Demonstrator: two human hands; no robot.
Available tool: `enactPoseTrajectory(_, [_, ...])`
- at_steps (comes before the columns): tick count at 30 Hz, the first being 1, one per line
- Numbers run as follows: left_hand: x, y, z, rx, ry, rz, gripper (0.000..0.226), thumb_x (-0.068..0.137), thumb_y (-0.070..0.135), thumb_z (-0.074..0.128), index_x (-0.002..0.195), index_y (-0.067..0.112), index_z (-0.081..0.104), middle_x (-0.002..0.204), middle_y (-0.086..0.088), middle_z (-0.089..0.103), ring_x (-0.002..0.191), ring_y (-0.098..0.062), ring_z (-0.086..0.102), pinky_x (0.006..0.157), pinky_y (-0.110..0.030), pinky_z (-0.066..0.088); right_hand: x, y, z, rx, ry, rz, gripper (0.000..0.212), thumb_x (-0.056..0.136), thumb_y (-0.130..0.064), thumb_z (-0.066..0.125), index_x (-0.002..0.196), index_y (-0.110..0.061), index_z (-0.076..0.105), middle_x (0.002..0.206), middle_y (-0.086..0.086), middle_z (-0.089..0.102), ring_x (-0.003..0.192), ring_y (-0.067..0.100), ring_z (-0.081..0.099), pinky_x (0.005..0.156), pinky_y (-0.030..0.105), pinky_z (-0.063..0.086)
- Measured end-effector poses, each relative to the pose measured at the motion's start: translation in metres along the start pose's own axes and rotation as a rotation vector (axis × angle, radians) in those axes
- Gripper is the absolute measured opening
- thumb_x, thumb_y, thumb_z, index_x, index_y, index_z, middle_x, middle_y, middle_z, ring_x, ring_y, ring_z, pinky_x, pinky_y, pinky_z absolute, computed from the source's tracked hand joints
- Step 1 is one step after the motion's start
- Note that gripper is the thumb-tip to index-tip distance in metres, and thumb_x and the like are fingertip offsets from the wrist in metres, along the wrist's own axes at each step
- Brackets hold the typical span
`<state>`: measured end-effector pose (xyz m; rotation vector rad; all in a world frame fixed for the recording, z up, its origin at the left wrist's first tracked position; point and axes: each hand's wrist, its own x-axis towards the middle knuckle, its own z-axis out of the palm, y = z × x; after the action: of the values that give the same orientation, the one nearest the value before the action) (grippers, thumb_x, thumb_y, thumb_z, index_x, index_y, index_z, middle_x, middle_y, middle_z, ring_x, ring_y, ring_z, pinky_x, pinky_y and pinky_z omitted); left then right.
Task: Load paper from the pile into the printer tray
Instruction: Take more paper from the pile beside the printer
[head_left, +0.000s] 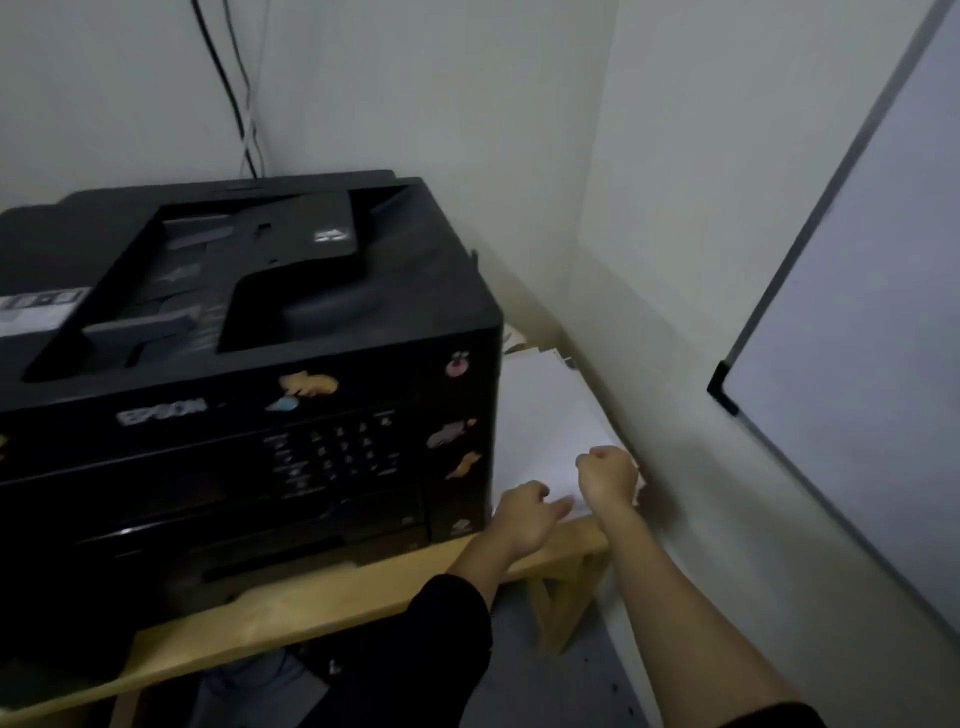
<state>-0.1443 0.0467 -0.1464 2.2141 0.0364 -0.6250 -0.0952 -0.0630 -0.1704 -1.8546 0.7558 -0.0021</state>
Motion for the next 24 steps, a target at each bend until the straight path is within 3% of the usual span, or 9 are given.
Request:
enactPoseTrajectory(2, [0.025, 0.011, 0.003, 0.004, 0.027, -0.052, 0.061, 0.095, 0.041, 0.049, 0.144, 0.008, 0.037, 0.148, -0.010, 0.042, 0.132, -0.026, 0.044, 0.108, -0.034, 0.038, 0.033, -0.003, -0.008, -0.074, -0.019, 0.027, 0.041, 0.083, -0.004, 0.047, 0.056, -0.026, 0.024, 0.060, -0.005, 0.025, 0.061, 0.019, 0.032, 0.063, 0.025, 0.029])
enactPoseTrajectory(4, [0.047, 0.015, 0.002, 0.082, 0.070, -0.084, 0.056, 0.096, 0.034, 0.049, 0.143, 0.006, 0.035, 0.148, -0.010, 0.039, 0.134, -0.026, 0.041, 0.112, -0.033, 0.035, 0.058, -0.005, -0.011, -0.181, -0.041, 0.082, 0.031, 0.081, -0.009, 0.048, 0.057, -0.020, 0.032, 0.066, 0.004, 0.039, 0.074, 0.024, 0.040, 0.069, 0.030, 0.031])
enactPoseTrajectory(6, [0.064, 0.013, 0.001, 0.253, 0.089, -0.112, 0.051, 0.097, 0.029, 0.046, 0.141, 0.005, 0.035, 0.148, -0.012, 0.034, 0.135, -0.027, 0.036, 0.114, -0.035, 0.032, 0.077, -0.006, -0.009, -0.300, -0.091, 0.122, 0.013, 0.083, -0.017, 0.049, 0.082, -0.007, 0.057, 0.101, 0.019, 0.058, 0.097, 0.036, 0.053, 0.078, 0.035, 0.042])
enactPoseTrajectory(8, [0.077, 0.009, 0.003, 0.414, 0.071, -0.187, 0.055, 0.097, 0.027, 0.042, 0.143, 0.002, 0.025, 0.152, -0.016, 0.021, 0.141, -0.031, 0.024, 0.117, -0.037, 0.026, 0.088, -0.007, -0.005, -0.445, -0.120, 0.167, 0.043, 0.085, -0.026, 0.049, 0.122, -0.006, 0.054, 0.134, 0.017, 0.048, 0.122, 0.039, 0.044, 0.101, 0.046, 0.040])
enactPoseTrajectory(10, [0.085, 0.006, 0.008, 0.504, 0.056, -0.265, 0.060, 0.096, 0.028, 0.042, 0.144, 0.000, 0.020, 0.153, -0.020, 0.016, 0.141, -0.035, 0.021, 0.117, -0.038, 0.025, 0.094, -0.007, -0.001, -0.556, -0.156, 0.199, 0.048, 0.087, -0.031, 0.048, 0.130, -0.009, 0.050, 0.142, 0.016, 0.039, 0.130, 0.038, 0.034, 0.110, 0.053, 0.029])
enactPoseTrajectory(16, [0.098, 0.008, 0.010, 0.679, -0.004, -0.305, 0.053, 0.093, 0.033, 0.041, 0.133, 0.000, 0.036, 0.140, -0.024, 0.031, 0.125, -0.039, 0.038, 0.106, -0.040, 0.038, 0.091, -0.012, 0.022, -0.766, -0.067, 0.130, 0.053, 0.090, -0.032, 0.050, 0.133, -0.002, 0.046, 0.143, 0.019, 0.037, 0.132, 0.037, 0.034, 0.112, 0.054, 0.021])
enactPoseTrajectory(20, [0.105, 0.006, 0.008, 0.713, -0.029, -0.311, 0.051, 0.092, 0.034, 0.044, 0.130, 0.002, 0.039, 0.138, -0.024, 0.031, 0.121, -0.040, 0.040, 0.100, -0.040, 0.043, 0.082, -0.015, 0.026, -0.798, 0.008, 0.103, 0.066, 0.088, -0.032, 0.056, 0.138, 0.005, 0.034, 0.141, 0.022, 0.039, 0.130, 0.038, 0.039, 0.110, 0.053, 0.029])
enactPoseTrajectory(24, [0.107, 0.005, 0.010, 0.739, -0.031, -0.321, 0.051, 0.092, 0.036, 0.045, 0.129, 0.001, 0.040, 0.136, -0.026, 0.033, 0.120, -0.040, 0.040, 0.099, -0.041, 0.042, 0.083, -0.023, 0.018, -0.700, 0.044, 0.041, 0.049, 0.087, -0.026, 0.060, 0.125, -0.001, 0.044, 0.128, 0.019, 0.055, 0.115, 0.034, 0.055, 0.097, 0.043, 0.047])
